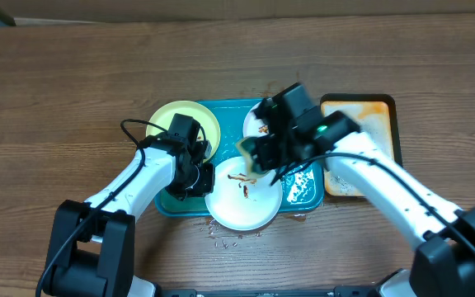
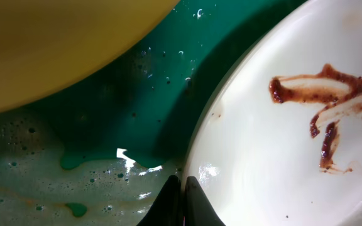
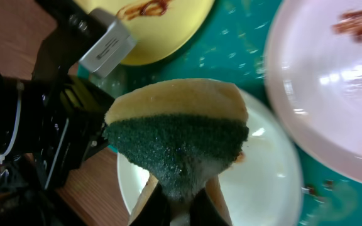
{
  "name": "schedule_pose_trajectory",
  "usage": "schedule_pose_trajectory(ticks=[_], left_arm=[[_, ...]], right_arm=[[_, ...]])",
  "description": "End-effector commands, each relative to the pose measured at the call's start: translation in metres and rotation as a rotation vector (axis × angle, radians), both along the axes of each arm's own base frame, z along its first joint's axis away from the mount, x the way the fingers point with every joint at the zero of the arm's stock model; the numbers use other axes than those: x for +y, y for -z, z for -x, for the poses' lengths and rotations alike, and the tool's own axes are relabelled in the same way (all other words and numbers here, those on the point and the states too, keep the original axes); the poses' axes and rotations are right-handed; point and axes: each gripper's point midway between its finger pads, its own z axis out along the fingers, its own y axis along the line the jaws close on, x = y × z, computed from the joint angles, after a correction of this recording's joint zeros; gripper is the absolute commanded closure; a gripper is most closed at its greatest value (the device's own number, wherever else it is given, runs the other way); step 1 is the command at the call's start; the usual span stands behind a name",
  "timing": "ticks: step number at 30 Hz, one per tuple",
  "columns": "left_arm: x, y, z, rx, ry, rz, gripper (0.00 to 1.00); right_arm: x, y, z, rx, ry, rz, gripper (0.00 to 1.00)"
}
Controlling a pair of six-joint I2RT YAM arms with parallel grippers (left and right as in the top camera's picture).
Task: Clean dirty plates on tray and stack at the side
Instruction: 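Scrub the front white plate with the sponge in the right gripper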
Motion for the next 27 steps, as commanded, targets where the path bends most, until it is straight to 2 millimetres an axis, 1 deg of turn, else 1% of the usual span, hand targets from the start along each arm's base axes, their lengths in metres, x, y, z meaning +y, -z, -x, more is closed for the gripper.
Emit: schedule_pose_trajectory(ticks=[1, 5, 9, 16, 19, 25, 27], left_arm=[[-0.004, -0.002, -0.005, -0.006, -0.01, 0.004, 0.96], [-0.004, -0.002, -0.005, -0.006, -0.01, 0.004, 0.96], [-0.004, -0.002, -0.005, -0.006, -0.01, 0.004, 0.96], [-0.004, -0.002, -0.005, -0.006, -0.01, 0.004, 0.96], [-0.004, -0.002, -0.005, -0.006, -0.01, 0.004, 0.96], [-0.004, -0.002, -0.005, -0.006, -0.01, 0.004, 0.96], [-0.004, -0.002, -0.005, -0.006, -0.01, 0.004, 0.96]], right_arm=[[0.016, 0.023, 0.012, 0.055, 0.013, 0.036, 0.96], [0.033, 0.045, 0.02, 0.104, 0.027, 0.054, 0.96], [0.044, 0.058, 0.018, 0.11, 0.032, 0.048, 0.96], [0.049, 0.072, 0.013, 0.162, 0.119, 0.038, 0.96], [0.053, 0.077, 0.015, 0.185, 0.116, 0.032, 0.96], [0.053, 0.096, 0.018, 0.242, 0.149, 0.056, 0.96], [0.057, 0.1, 0.02, 0.256, 0.138, 0.043, 0.96]])
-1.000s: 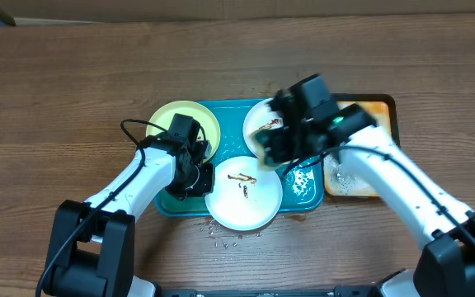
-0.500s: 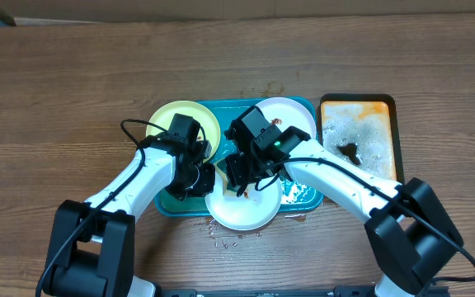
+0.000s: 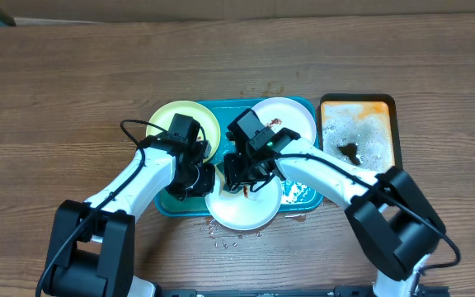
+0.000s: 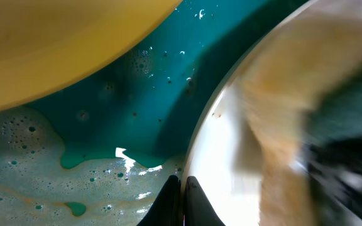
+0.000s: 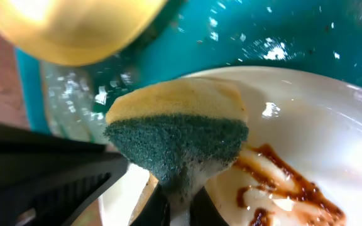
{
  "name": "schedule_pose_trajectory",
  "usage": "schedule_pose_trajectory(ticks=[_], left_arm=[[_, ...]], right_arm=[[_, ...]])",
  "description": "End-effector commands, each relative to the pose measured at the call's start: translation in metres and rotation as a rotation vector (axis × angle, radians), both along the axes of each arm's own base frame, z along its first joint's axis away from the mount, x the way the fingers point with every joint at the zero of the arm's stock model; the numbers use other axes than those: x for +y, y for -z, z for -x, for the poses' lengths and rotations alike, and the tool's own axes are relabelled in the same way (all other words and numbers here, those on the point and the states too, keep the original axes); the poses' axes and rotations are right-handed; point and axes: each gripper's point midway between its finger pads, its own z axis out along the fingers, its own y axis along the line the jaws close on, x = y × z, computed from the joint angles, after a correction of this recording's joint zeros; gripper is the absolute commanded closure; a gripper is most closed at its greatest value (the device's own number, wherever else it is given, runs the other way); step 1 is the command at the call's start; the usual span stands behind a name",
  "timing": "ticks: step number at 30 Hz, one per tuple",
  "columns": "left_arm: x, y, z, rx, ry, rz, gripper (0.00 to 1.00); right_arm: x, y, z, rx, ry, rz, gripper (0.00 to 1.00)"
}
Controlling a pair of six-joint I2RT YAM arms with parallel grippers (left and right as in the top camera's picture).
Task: Clean dirty plates on tray and stack at the side
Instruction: 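Scrub the front white plate with the sponge in the right gripper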
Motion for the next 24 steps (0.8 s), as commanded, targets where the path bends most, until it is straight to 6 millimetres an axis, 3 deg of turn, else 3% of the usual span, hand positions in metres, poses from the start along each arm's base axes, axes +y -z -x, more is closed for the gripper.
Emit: schedule_pose_trajectory(ticks=[1, 8, 18, 24], left_arm=[[-0.004, -0.002, -0.005, -0.009, 0.0, 0.004, 0.96], [-0.004, -0.002, -0.005, -0.008, 0.0, 0.004, 0.96], [-0.002, -0.002, -0.001, 0.007, 0.0, -0.005, 0.96], [-0.002, -0.002, -0.001, 0.009, 0.0, -0.005, 0.96]], right_arm=[[0.007, 0.009, 0.006, 0.046, 0.003, -0.021, 0.96], [0.005, 0.029, 0.009, 0.075, 0.004, 0.013, 0.96], [-0.073, 0.051, -0.008, 0.013, 0.158, 0.371, 0.96], [-0.097, 0.051, -0.003, 0.021, 0.17, 0.476, 0.96]])
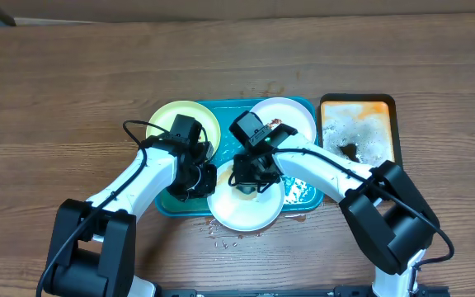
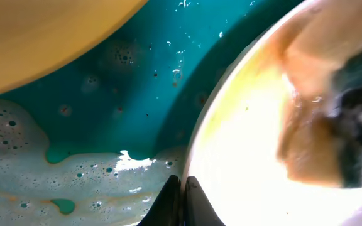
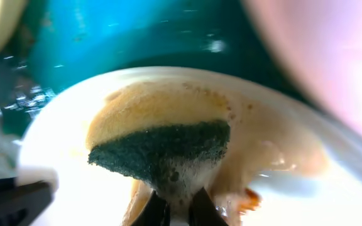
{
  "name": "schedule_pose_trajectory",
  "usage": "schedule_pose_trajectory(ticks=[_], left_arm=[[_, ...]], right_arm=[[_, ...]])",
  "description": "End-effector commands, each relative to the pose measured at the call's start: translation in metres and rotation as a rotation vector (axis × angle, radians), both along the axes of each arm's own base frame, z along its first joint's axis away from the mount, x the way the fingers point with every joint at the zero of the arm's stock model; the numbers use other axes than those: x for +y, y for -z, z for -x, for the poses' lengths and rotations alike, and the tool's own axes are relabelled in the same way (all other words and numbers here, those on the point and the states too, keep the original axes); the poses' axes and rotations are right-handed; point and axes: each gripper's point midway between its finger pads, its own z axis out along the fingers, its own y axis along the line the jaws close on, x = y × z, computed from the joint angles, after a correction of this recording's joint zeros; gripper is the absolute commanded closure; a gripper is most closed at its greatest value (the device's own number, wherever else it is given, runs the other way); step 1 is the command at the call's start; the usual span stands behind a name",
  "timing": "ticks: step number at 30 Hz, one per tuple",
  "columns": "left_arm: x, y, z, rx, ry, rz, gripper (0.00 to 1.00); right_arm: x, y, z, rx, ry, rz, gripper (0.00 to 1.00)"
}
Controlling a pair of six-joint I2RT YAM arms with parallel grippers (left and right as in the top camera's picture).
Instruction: Clean dirty plates on tray and stack at the side
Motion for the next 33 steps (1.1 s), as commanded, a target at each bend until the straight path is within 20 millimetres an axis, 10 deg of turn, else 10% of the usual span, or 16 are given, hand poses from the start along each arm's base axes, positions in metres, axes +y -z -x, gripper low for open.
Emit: schedule_pose_trajectory(ticks=[1, 10, 22, 33], left_arm=[[0.002, -0.002, -0.004, -0.006, -0.007, -0.019, 0.96], [0.002, -0.002, -0.004, -0.006, -0.007, -0.018, 0.96], [0.007, -0.013, -0.013, -0.064, -0.043, -0.045, 0.96], [0.024, -0.049, -0.028, -0.233, -0.067, -0.118, 0.96]], right_arm=[[-0.055, 0.029, 0.0, -0.019, 0.047, 0.252, 0.96], [-0.071, -0.009, -0.017, -0.159, 0.043, 0.309, 0.96], [-0.073, -0.11, -0.031, -0.404, 0.063, 0.171, 0.96], [-0.169, -0.123, -0.052, -0.348, 0.309, 0.252, 0.96]])
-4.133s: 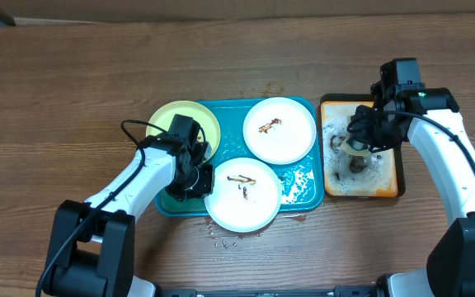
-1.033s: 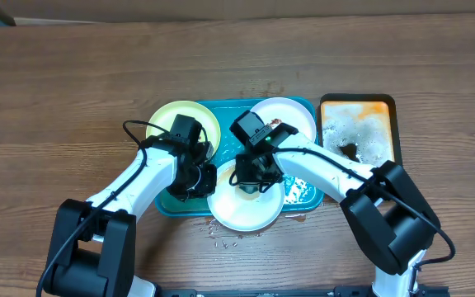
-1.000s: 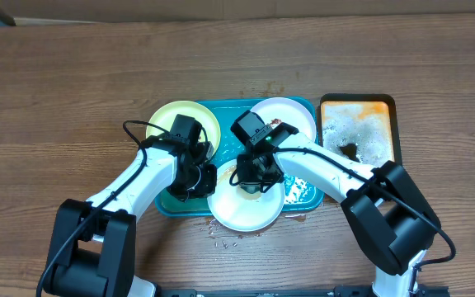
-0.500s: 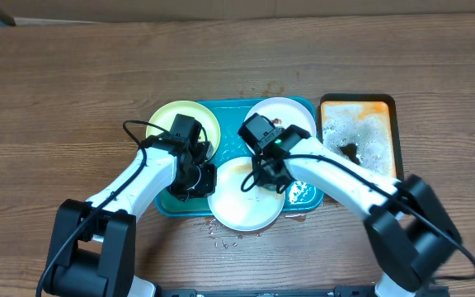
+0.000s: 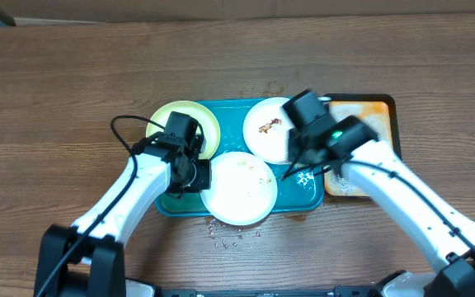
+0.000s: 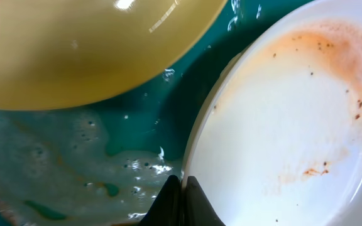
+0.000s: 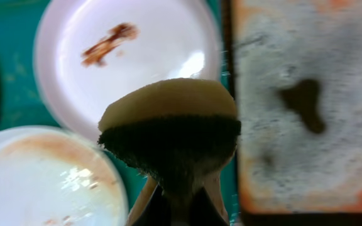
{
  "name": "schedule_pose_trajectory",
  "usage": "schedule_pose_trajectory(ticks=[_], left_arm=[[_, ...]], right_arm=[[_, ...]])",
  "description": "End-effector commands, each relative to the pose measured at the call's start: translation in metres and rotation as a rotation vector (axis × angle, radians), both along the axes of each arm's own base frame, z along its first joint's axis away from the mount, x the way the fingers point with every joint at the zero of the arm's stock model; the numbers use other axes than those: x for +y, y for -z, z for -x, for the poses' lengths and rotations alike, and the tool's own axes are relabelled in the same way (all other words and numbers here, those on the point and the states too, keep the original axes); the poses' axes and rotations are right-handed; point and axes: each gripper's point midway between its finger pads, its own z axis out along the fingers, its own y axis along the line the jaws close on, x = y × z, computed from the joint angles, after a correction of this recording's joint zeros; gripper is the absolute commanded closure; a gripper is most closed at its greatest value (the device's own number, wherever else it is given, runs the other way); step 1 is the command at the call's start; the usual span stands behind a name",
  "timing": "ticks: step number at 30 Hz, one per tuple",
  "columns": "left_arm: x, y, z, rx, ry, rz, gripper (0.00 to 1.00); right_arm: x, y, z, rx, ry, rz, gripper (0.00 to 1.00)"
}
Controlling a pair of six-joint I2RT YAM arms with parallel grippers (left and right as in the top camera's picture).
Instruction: Clean dirty plates on tray and stack at the side
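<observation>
On the teal tray (image 5: 295,191) lie three plates. The front white plate (image 5: 239,190) carries only a faint orange film (image 6: 332,56). My left gripper (image 6: 182,188) is shut on that plate's left rim. A yellow plate (image 5: 181,122) sits at the tray's back left. The back-right white plate (image 7: 124,56) has a brown sauce smear (image 7: 109,43). My right gripper (image 7: 182,199) is shut on a yellow and green sponge (image 7: 168,129), held above the tray's right edge, between the smeared plate and the orange tray.
An orange tray (image 5: 361,140) with grey foam and a dark spot (image 7: 303,103) stands right of the teal tray. Foamy water (image 6: 49,169) pools on the teal tray's left side. Crumbs (image 5: 225,241) lie on the wooden table in front.
The sponge was pressed on the front white plate; now it is lifted and off to the right by the orange tray. The plate shows only faint orange residue. My left gripper still pinches the rim.
At first the sponge hung above the tray and the front plate bore a brown sauce streak, my left gripper on its rim. Then the sponge was beside the streak, then on the plate amid smeared sauce. Now the streak is gone and the sponge is away.
</observation>
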Motion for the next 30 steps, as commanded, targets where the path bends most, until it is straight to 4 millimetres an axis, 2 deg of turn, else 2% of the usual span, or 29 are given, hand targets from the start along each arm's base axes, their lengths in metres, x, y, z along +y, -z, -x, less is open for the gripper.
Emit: schedule_pose_trajectory(ticks=[1, 5, 11, 14, 17, 24, 30], left_arm=[[0.011, -0.024, -0.013, -0.104, -0.029, -0.052, 0.96], [0.022, -0.039, -0.017, -0.169, -0.065, -0.095, 0.96], [0.033, -0.068, -0.03, -0.28, -0.099, -0.147, 0.96], [0.046, -0.083, -0.038, -0.35, -0.121, -0.241, 0.96], [0.049, -0.096, -0.044, -0.412, -0.106, -0.33, 0.96], [0.038, -0.125, -0.047, -0.575, 0.011, -0.618, 0.96], [0.005, -0.149, -0.038, -0.73, 0.109, -0.786, 0.96]], right_arm=[[-0.041, -0.003, -0.012, -0.001, 0.117, 0.017, 0.96], [-0.08, -0.001, -0.02, 0.031, 0.168, -0.028, 0.96], [-0.112, 0.003, -0.024, 0.061, 0.17, -0.09, 0.96], [-0.126, 0.003, -0.025, 0.061, 0.204, -0.089, 0.96], [-0.135, 0.003, -0.027, 0.051, 0.227, -0.091, 0.96], [-0.138, 0.003, -0.028, 0.05, 0.237, -0.091, 0.96], [-0.138, 0.003, -0.027, 0.05, 0.237, -0.091, 0.96]])
